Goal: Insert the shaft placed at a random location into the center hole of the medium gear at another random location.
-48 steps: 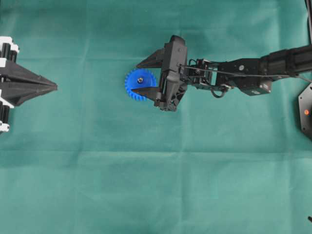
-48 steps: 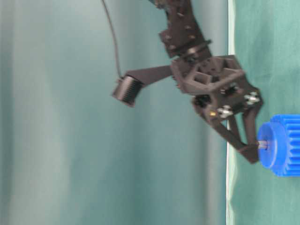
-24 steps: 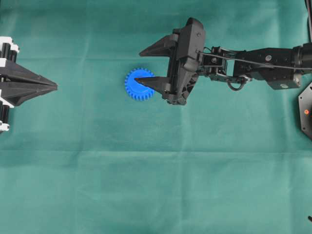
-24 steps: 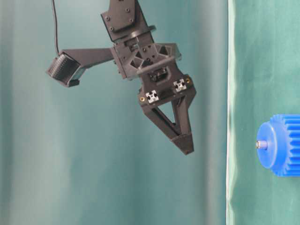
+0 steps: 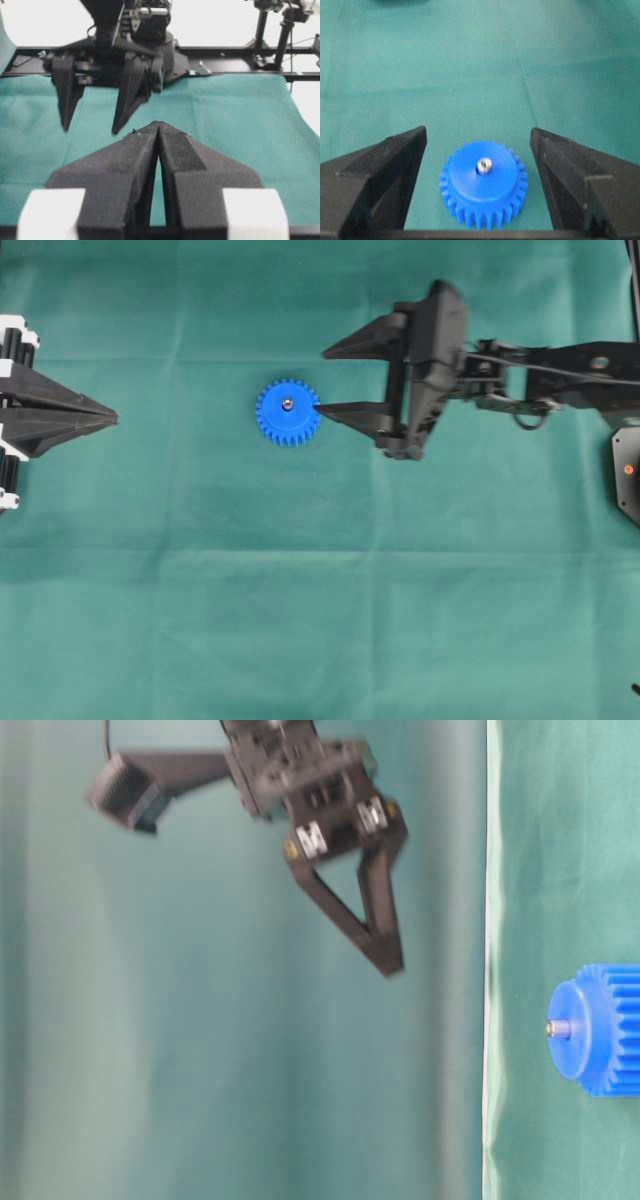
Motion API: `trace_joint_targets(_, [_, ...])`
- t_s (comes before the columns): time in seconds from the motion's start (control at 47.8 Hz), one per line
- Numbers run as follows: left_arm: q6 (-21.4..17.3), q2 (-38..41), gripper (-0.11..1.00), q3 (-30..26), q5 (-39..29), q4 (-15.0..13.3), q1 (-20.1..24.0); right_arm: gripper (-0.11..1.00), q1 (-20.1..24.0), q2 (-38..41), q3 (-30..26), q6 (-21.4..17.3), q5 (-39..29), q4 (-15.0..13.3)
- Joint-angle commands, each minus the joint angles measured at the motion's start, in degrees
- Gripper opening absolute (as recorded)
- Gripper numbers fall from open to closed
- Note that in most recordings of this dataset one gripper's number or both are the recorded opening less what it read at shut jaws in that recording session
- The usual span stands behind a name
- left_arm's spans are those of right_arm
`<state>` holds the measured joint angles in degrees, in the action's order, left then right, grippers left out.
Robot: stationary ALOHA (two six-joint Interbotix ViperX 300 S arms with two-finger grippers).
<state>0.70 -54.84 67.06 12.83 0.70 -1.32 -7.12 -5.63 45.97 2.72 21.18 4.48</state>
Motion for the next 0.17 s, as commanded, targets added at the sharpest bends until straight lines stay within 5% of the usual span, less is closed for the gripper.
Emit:
trace_joint_targets(0.0, [-0.09,0.35,0.0,-0.97,0.26,0.18,-0.18,0.87,0.18,-5.54,2.9,-0.18,0.53,0.53])
trace_joint_targets(0.146, [-0.18,0.35,0.0,-0.97,0.35,0.18,-0.09,0.87,0.18,-12.48,8.61,-0.09,1.05,1.49])
